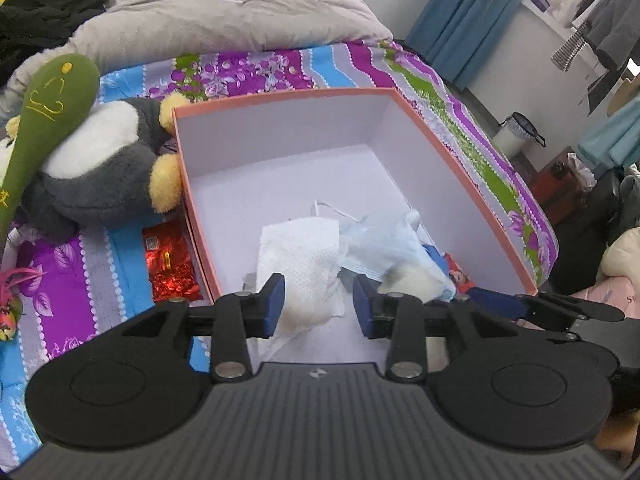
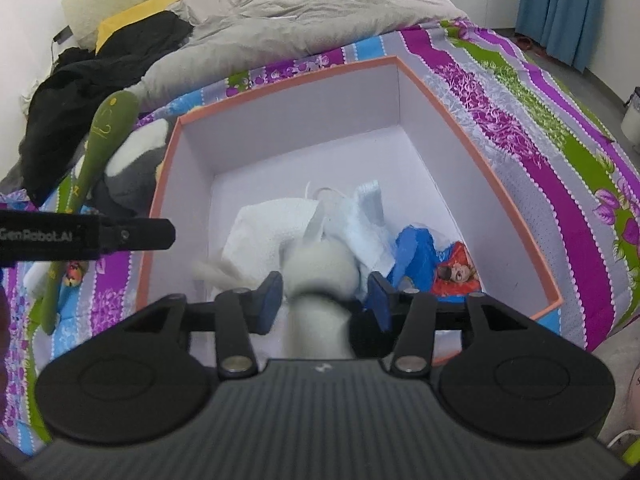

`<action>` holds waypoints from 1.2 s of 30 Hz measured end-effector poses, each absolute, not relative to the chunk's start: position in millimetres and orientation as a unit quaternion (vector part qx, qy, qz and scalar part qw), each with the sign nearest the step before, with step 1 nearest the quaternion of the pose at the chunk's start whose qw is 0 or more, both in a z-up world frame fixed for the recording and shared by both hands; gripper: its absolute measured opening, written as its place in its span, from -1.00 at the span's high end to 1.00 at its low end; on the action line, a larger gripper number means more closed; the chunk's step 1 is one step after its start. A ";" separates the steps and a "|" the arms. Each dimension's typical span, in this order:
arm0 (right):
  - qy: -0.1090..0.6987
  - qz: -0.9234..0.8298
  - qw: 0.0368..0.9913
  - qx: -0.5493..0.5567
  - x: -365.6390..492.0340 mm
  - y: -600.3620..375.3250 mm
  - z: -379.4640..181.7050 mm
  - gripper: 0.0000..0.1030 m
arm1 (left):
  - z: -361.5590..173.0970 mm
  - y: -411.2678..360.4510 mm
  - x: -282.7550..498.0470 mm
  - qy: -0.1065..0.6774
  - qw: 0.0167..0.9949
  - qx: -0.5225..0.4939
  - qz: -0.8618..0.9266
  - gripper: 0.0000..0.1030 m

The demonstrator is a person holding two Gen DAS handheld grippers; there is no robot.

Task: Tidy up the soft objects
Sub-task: 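Withdraw both grippers from the pink box back toward the pile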

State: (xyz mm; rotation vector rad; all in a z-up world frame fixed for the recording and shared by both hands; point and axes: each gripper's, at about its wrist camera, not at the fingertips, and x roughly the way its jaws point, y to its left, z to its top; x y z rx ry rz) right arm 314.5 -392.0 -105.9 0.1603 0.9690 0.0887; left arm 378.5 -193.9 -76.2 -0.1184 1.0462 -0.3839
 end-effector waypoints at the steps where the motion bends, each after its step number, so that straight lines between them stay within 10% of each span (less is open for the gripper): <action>1: 0.463 0.042 0.882 0.076 314.7 -392.2 -104.8 -0.05 | -74.0 -192.9 377.8 0.493 0.849 -0.055 -0.181 0.16; 36: 0.245 0.096 0.964 0.034 185.7 -321.8 -29.4 -0.05 | 8.3 -90.3 198.6 0.291 0.945 -0.019 -0.151 0.16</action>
